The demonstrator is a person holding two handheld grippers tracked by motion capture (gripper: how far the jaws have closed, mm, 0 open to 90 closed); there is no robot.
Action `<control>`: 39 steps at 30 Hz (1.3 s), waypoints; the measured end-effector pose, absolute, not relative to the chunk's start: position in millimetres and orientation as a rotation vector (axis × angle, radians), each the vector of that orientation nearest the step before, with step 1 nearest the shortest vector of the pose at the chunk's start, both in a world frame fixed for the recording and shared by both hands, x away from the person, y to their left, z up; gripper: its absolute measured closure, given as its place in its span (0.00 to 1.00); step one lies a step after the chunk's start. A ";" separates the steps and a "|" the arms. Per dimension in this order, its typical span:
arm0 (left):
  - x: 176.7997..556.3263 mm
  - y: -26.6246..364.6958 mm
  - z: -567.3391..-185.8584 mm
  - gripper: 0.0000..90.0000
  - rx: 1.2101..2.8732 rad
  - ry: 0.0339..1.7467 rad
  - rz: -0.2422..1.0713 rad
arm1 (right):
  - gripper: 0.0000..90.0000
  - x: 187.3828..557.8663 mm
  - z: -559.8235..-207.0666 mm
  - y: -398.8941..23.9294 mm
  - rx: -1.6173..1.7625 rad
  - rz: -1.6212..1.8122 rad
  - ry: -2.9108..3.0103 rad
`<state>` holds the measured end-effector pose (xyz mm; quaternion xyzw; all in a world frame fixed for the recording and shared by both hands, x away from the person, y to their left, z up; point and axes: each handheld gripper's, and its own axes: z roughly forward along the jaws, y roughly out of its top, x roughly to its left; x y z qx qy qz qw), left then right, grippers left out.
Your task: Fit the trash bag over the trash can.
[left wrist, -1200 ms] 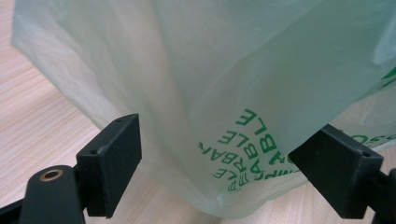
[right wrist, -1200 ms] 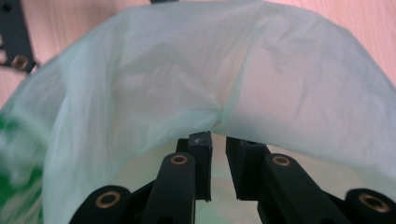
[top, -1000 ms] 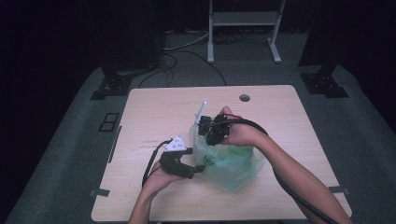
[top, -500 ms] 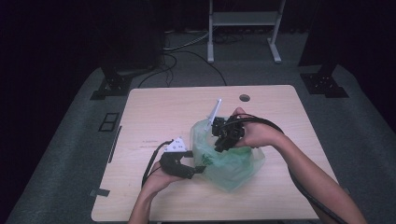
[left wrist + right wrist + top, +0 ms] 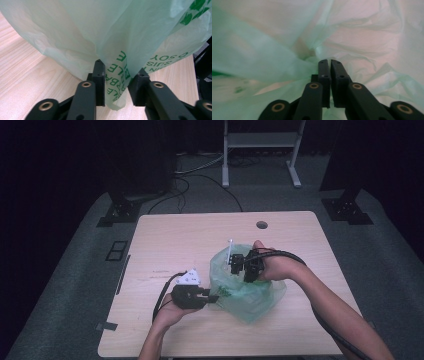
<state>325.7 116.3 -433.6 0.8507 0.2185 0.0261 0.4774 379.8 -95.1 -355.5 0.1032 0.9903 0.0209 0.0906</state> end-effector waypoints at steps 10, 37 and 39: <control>326.4 118.2 -434.3 0.86 2.081 0.529 0.062 | 0.99 397.4 -361.1 -98.4 0.412 0.055 2.791; 327.0 118.6 -431.0 0.50 2.052 0.561 0.081 | 0.79 353.8 -333.9 -68.8 0.228 0.464 2.999; 327.2 119.0 -430.4 0.46 2.051 0.562 0.079 | 0.76 355.5 -330.6 -78.5 0.259 0.480 2.969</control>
